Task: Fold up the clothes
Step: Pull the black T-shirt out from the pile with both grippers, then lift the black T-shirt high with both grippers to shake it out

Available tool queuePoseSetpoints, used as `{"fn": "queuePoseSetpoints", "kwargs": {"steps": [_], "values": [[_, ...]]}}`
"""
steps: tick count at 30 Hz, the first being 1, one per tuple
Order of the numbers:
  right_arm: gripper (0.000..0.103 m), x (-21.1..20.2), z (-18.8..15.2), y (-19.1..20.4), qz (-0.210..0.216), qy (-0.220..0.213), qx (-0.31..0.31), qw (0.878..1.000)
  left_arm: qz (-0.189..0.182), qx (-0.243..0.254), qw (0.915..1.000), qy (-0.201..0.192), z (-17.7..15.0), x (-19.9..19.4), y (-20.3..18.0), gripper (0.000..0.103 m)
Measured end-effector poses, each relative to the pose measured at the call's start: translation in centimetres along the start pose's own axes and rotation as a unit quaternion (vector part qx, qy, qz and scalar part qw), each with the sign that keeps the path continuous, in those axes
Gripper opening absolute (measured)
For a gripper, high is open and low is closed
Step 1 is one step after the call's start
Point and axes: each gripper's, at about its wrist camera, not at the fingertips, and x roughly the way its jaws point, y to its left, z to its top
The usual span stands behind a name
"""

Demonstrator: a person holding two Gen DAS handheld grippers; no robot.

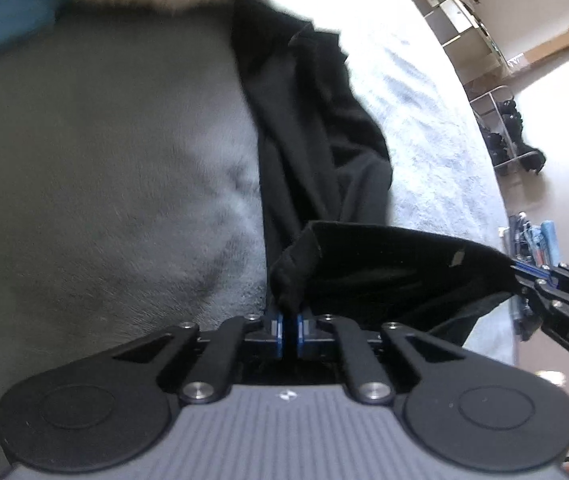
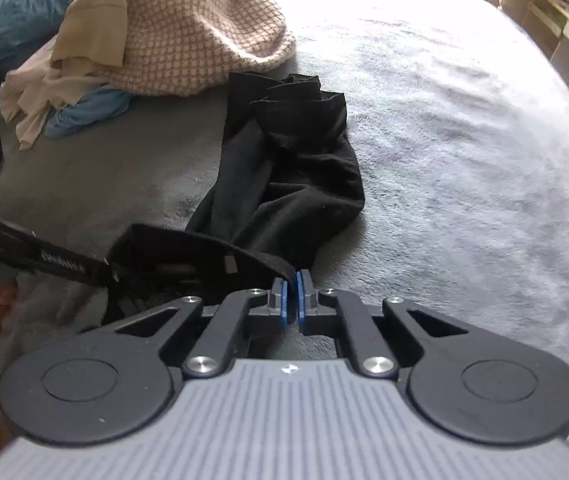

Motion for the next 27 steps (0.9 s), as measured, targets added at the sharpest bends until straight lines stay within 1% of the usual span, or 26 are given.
{"fn": "queuePoseSetpoints", "kwargs": {"steps": [4, 6, 8, 10, 13, 17, 22, 27], "values": [[0.003, -1.7, -0.6, 0.2, -0.018, -0.005, -0.037, 0.999, 0.043, 0.038, 0.9968, -0.055, -0.7, -5.2, -3.7, 0.006], [0.003, -2.9, -0.6, -0.1, -0.020, -0.017, -0.045, 0.999, 0.054, 0.051, 0.9935, -0.086, -1.3, -8.3, -5.9, 0.006], [0.003, -4.4, -0.5, -0.5, -0.022, -0.036, -0.056, 0.998, 0.056, 0.055, 0.9899, -0.118, -1.7, -11.3, -8.2, 0.005], [0.003, -6.4, -0.2, -0.9, -0.024, -0.062, -0.068, 0.996, 0.059, 0.058, 0.9854, -0.149, -2.0, -14.3, -10.6, 0.005], [0.003, -10.1, 0.6, -1.9, -0.025, -0.109, -0.077, 0.991, 0.073, 0.069, 0.9756, -0.195, -2.3, -18.5, -14.3, 0.005], [0.003, -15.6, 1.7, -3.1, -0.026, -0.182, -0.088, 0.979, 0.081, 0.080, 0.9611, -0.252, -2.4, -23.2, -18.8, 0.005], [0.003, -22.4, 2.7, -4.7, -0.027, -0.267, -0.097, 0.958, 0.089, 0.095, 0.9385, -0.320, -2.6, -28.9, -24.3, 0.005], [0.003, -28.9, 3.1, -7.0, -0.025, -0.344, -0.099, 0.933, 0.085, 0.126, 0.9171, -0.369, -4.1, -33.7, -29.2, 0.005]]}}
